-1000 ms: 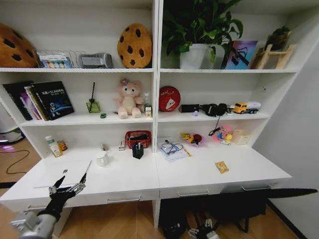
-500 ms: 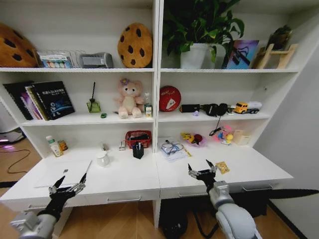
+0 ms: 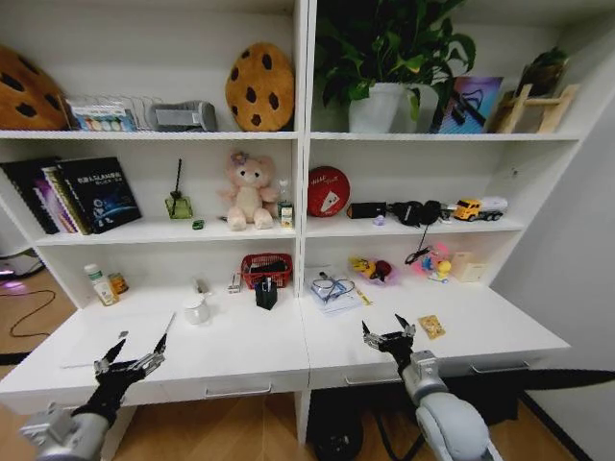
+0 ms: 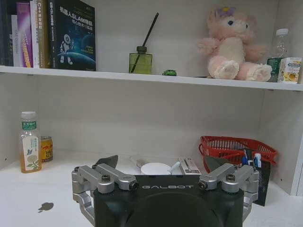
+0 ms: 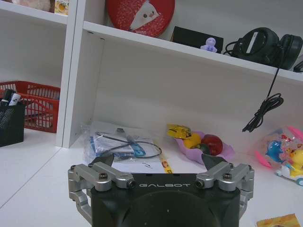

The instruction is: Organize the objects on the table.

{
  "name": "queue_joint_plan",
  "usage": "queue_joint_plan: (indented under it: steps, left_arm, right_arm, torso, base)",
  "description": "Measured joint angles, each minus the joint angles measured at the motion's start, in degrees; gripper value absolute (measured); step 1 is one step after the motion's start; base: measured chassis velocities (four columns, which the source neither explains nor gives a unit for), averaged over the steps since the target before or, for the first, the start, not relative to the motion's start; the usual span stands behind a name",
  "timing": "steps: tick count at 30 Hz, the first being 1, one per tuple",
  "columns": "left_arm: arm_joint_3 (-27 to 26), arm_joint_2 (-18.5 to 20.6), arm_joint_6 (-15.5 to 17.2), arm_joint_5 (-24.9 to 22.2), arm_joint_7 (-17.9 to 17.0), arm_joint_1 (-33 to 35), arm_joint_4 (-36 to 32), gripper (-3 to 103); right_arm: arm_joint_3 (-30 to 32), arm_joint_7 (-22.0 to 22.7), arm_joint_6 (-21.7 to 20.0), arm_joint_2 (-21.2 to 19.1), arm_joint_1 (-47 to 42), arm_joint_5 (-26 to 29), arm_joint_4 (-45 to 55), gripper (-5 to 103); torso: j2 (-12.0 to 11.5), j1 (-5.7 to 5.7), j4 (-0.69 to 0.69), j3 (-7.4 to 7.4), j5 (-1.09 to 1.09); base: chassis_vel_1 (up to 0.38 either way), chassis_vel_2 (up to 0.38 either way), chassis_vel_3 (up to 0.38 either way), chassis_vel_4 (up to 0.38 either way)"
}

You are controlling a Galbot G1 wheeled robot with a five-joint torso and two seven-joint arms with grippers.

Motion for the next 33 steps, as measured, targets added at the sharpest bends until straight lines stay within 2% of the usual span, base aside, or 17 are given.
queue_joint_plan:
  steps: [8,17,25,30,32,33]
  left_arm:
    - [0.00,0.00,0.00,0.00,0.00,0.01,0.00,100]
    - [-0.01,0.00,0.00,0.00,-0.01,0.00,0.00,100]
    - [0.01,0.00,0.00,0.00,0.02,0.01,-0.01,100]
    - [0.01,-0.01,0.00,0.00,0.03,0.00,-0.01,100]
    - [0.02,0.00,0.00,0.00,0.03,0.00,-0.01,100]
    - [0.01,0.00,0.00,0.00,0.02,0.00,0.00,100]
  right_arm:
    - [1.32,-0.32,-0.48,-0.74,0.21,2.55,-0.59,100]
    - [2.34,-0.80,-0.32,-1.52,0.57,3.72,-1.08,100]
    - [2.16,-0.45,2.15,-1.92,0.37,3.78,-1.06,100]
    - [2.01,-0.27,2.30,-1.92,0.82,3.91,-1.19,100]
    - [2.00,-0.31,1.81,-1.92,1.09,4.11,-1.23,100]
    - [1.99,-0.40,1.37,-1.93,1.41,4.32,-1.24,100]
  torso:
    - [0.02,-0.03,0.00,-0.01,0.00]
    - [0.02,-0.03,-0.01,-0.01,0.02]
    - [0.01,-0.02,0.00,0.00,0.05]
    - [0.01,-0.03,-0.04,-0.01,0.00]
    - [0.01,-0.02,-0.03,0.00,0.03]
    - [0.02,-0.02,0.01,-0.01,-0.05]
  base:
    - [-0.074,-0.091,0.059,0.077]
    - [-0.196,-0.186,0.188,0.188]
    - [-0.254,-0.246,0.250,0.248]
    - [-0.020,-0.111,0.079,0.037]
    - [0.000,0.000,0.000,0.000]
    - [0.048,0.077,-0.032,-0.048]
